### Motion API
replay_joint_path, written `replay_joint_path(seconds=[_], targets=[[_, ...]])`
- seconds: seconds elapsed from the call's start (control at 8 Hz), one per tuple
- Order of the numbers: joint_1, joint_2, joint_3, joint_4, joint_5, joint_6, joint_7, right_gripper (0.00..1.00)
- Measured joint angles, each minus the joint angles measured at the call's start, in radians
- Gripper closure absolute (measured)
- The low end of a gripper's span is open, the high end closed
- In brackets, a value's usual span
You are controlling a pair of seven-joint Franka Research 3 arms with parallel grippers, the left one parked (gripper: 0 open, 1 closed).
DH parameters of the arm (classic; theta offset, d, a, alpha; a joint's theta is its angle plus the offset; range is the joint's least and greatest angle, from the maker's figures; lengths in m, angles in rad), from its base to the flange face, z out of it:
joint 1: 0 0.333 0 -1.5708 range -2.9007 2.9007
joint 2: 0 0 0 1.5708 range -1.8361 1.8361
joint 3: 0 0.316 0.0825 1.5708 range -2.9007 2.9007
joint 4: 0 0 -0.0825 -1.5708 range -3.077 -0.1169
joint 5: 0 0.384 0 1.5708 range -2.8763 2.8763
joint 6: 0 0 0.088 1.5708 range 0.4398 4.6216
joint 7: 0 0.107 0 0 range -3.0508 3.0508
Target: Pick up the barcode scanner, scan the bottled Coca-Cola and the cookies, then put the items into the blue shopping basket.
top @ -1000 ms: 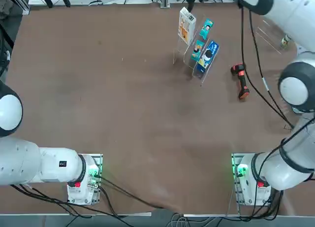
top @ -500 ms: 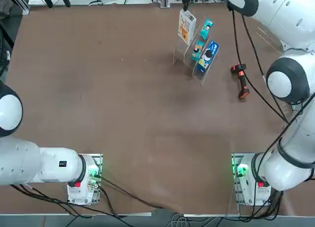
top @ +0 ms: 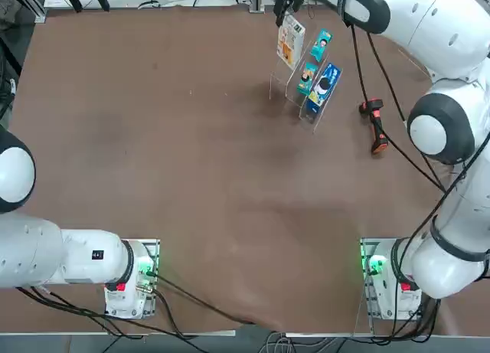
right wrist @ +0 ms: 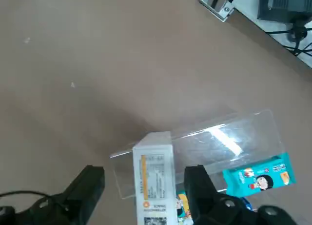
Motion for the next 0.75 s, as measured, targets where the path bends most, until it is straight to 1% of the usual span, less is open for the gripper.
replay_joint_path(seconds=[0.25, 0.75], targets=[[-0.001, 0.006, -0.004, 0.000, -0.033, -0.002, 0.000, 0.00], [0.000, 0.023, -0.004, -0.008, -0.038, -0.013, 0.000, 0.00]])
